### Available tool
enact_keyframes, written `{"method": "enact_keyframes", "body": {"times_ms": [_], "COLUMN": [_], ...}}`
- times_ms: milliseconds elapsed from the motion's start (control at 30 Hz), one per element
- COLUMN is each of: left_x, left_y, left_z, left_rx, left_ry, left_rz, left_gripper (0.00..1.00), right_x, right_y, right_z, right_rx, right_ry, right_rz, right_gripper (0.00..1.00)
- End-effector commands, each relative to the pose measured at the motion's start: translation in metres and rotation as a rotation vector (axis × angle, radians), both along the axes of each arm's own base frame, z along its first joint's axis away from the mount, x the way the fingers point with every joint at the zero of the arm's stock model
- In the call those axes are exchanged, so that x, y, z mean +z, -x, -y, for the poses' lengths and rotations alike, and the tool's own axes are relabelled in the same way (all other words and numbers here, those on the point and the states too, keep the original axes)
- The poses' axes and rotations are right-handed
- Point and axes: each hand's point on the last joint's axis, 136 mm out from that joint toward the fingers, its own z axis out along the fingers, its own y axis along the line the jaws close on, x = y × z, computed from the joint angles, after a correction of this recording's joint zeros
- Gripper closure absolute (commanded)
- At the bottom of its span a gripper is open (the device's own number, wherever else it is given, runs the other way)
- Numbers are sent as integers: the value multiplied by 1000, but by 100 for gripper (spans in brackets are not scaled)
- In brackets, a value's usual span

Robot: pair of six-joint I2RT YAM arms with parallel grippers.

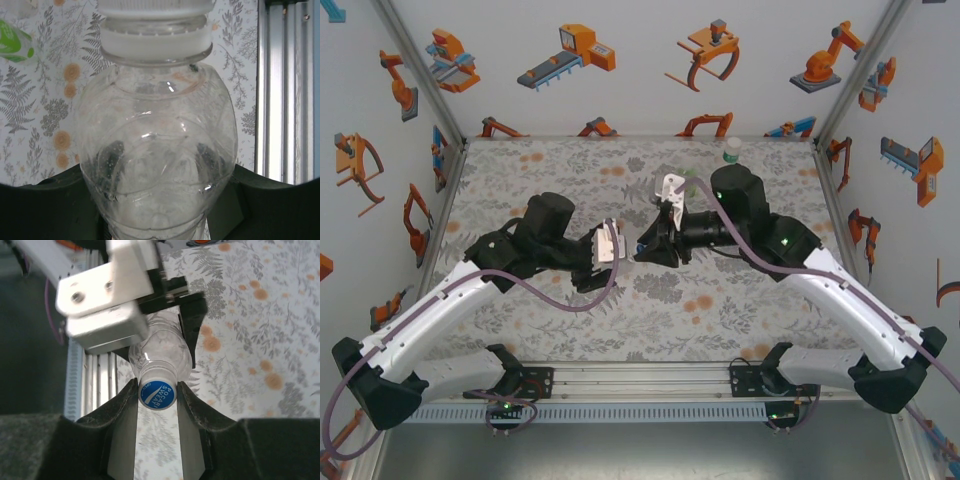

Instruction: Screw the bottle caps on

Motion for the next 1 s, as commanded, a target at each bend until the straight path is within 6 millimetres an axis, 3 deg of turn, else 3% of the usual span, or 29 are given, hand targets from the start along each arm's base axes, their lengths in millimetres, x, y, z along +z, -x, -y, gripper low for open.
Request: {"method": "enact_keyframes", "body": {"times_ms": [0, 100, 233, 300, 367, 500, 600, 800, 967], "left_x": [16, 15, 13, 13, 13, 11, 11, 11, 12], "left_y": [-3, -9, -18, -20, -23, -25, -22, -16, -13], "left_z": [2, 3, 5, 6, 7, 9, 10, 8, 6], "left_rx": [15, 42, 77, 82, 88, 87, 68, 49, 44], "left_ry": [49, 44, 39, 40, 39, 35, 39, 49, 55], "left_rz": [44, 51, 61, 65, 69, 69, 65, 64, 65], "left_gripper": [100, 100, 100, 100, 100, 100, 100, 100, 100], "right_x": [0, -16, -66, -85, -89, -83, -65, -2, 28], "right_y": [-33, -59, -68, -64, -62, -67, -75, -74, -60], "right_z": [6, 19, 33, 27, 16, 19, 25, 26, 30], "right_rx": [-281, -555, -848, -887, -860, -888, -884, -707, -584], "right_ry": [-83, -125, -123, -110, -90, -83, -147, -227, -199], "right_rz": [-297, -612, -1066, -1245, -1293, -1234, -1135, -791, -545], "right_gripper": [100, 100, 100, 100, 100, 97, 82, 46, 38]}}
